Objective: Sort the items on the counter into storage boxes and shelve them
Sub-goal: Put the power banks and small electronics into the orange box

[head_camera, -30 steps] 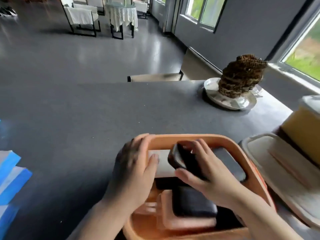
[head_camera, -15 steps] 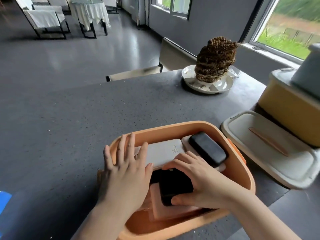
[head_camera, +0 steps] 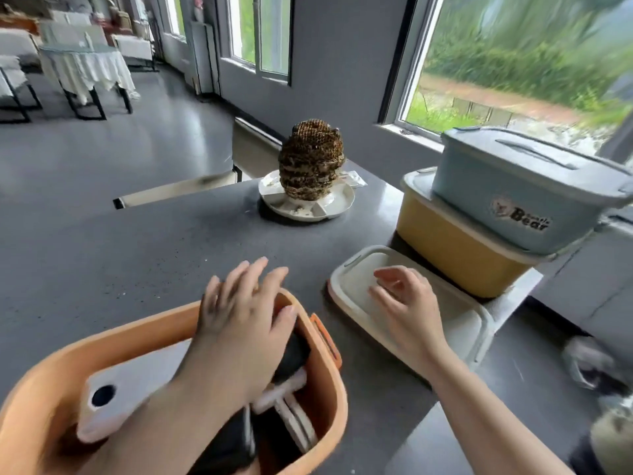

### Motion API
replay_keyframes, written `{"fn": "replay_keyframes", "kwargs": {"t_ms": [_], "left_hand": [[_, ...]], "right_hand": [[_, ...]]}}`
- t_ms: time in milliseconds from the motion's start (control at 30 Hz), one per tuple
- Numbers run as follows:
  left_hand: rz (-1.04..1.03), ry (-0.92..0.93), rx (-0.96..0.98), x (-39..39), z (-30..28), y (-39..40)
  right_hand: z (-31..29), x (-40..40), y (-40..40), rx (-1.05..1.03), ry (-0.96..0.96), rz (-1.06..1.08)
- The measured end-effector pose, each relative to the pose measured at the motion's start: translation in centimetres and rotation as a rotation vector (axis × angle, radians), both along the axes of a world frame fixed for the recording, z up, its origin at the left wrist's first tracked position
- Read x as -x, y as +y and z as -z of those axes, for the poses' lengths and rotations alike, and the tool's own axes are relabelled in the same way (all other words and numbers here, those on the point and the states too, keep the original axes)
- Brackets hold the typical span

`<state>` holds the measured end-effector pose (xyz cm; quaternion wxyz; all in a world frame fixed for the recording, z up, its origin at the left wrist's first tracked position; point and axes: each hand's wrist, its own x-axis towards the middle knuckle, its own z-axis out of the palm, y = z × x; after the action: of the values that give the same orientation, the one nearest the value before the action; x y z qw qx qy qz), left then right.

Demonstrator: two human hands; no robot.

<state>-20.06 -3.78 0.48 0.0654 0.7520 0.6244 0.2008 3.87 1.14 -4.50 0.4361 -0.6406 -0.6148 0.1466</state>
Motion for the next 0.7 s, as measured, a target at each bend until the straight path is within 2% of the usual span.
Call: {"fn": "replay_keyframes", "kwargs": {"t_ms": [67, 133, 200, 333, 500, 600, 700], "left_hand": [[0.117, 0.044, 0.015, -4.1, 0.6, 3.1], [0.217, 0.131, 0.098, -7.8, 1.8, 6.5], [0.272, 0.227, 0.212, -10.4, 3.2, 9.6], [0.242, 0.345, 0.382, -13.9, 6.2, 13.7], [0.156, 0.443, 0.570, -15.0, 8.9, 15.1], [0.095, 0.400, 0.570, -14.4, 8.7, 15.2], [0.038, 0.277, 0.460, -13.7, 6.9, 15.3]], "right_hand": [[2.1, -3.8, 2.1, 0.214, -0.075, 0.055], [4.0, -6.5, 3.8, 0.385, -0.255, 0.128], [5.6, -7.9, 5.2, 0.464, -0.407, 0.167], [8.0, -8.6, 7.1, 0.433, -0.545, 0.148], [8.8, -9.2, 8.6, 0.359, -0.668, 0.097], [7.9, -9.0, 8.6, 0.334, -0.624, 0.050], [5.4, -7.5, 8.4, 0.221, -0.399, -0.012]]}}
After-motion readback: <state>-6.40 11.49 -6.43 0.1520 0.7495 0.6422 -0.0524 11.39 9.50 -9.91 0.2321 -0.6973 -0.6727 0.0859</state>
